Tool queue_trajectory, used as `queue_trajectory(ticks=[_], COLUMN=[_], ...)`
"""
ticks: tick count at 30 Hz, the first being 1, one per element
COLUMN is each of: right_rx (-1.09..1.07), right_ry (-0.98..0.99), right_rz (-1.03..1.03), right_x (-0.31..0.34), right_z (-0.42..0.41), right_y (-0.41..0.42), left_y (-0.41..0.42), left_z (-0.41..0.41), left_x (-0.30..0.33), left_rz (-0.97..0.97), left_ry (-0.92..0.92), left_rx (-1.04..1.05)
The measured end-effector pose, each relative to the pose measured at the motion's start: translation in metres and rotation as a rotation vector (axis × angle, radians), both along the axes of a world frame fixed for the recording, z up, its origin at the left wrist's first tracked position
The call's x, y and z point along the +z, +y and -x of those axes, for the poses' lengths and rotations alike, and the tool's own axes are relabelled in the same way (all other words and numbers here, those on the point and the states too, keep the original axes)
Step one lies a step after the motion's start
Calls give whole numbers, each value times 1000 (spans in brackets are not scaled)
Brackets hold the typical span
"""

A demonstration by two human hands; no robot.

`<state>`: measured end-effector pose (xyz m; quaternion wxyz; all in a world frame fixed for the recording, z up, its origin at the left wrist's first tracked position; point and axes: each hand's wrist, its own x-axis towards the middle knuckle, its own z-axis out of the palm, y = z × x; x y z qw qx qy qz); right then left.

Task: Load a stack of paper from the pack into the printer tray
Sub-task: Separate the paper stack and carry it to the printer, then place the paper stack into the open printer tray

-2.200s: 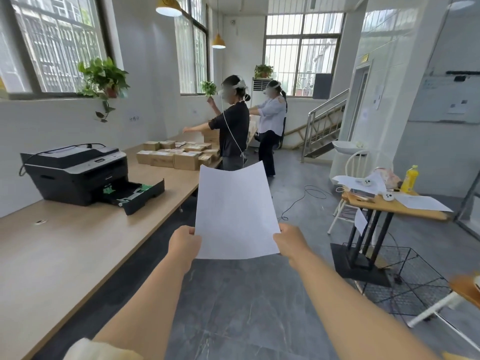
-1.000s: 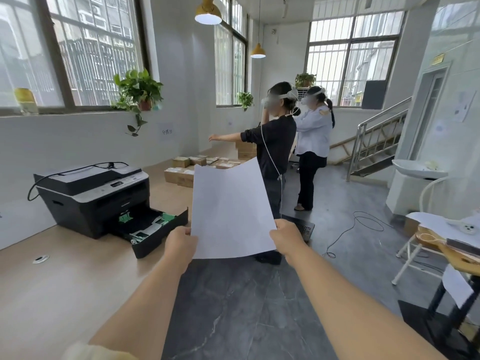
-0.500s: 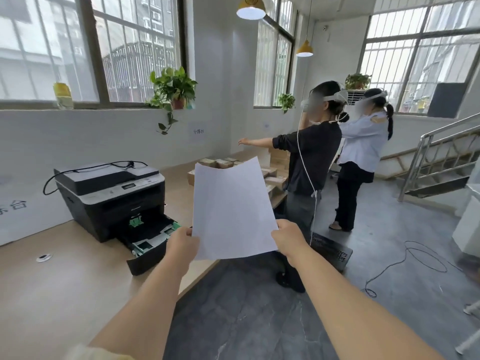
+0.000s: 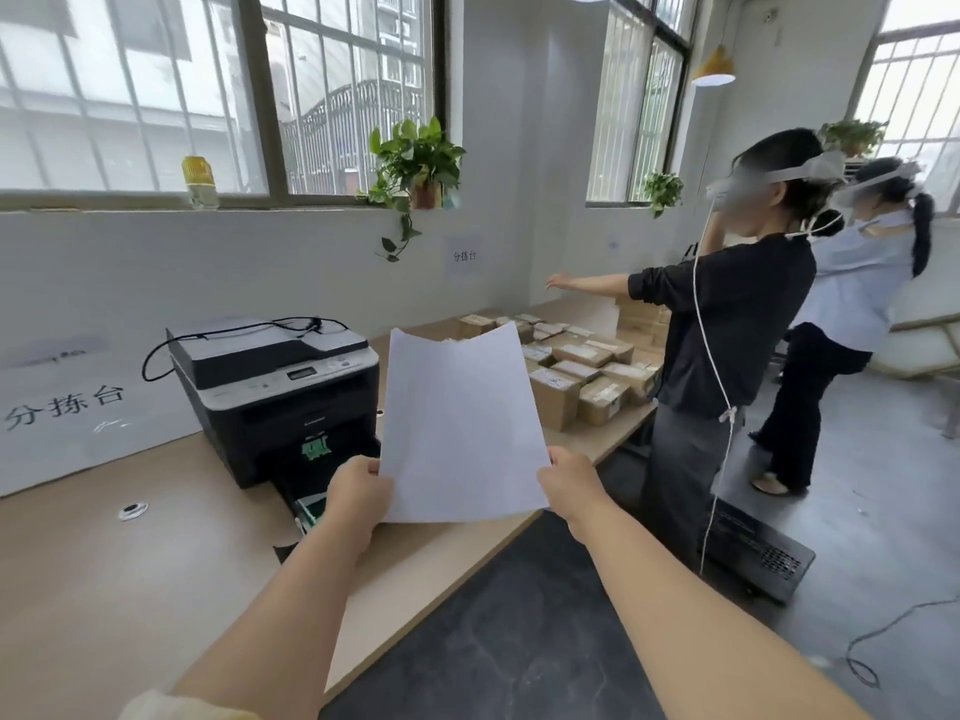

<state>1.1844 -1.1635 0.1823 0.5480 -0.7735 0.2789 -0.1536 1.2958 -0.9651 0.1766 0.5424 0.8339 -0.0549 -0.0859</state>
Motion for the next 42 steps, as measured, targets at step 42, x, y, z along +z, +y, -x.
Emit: queue_trajectory(ticks=[42], right_rx=[605], right_ry=[35], right_rz=[-121], right_x=[-51], right_z=[-399], right_y=[-84], left_y=[-50], left_z=[-269], left_x=[-54], left_rz=[110], left_ry=[62], left_rx=[575])
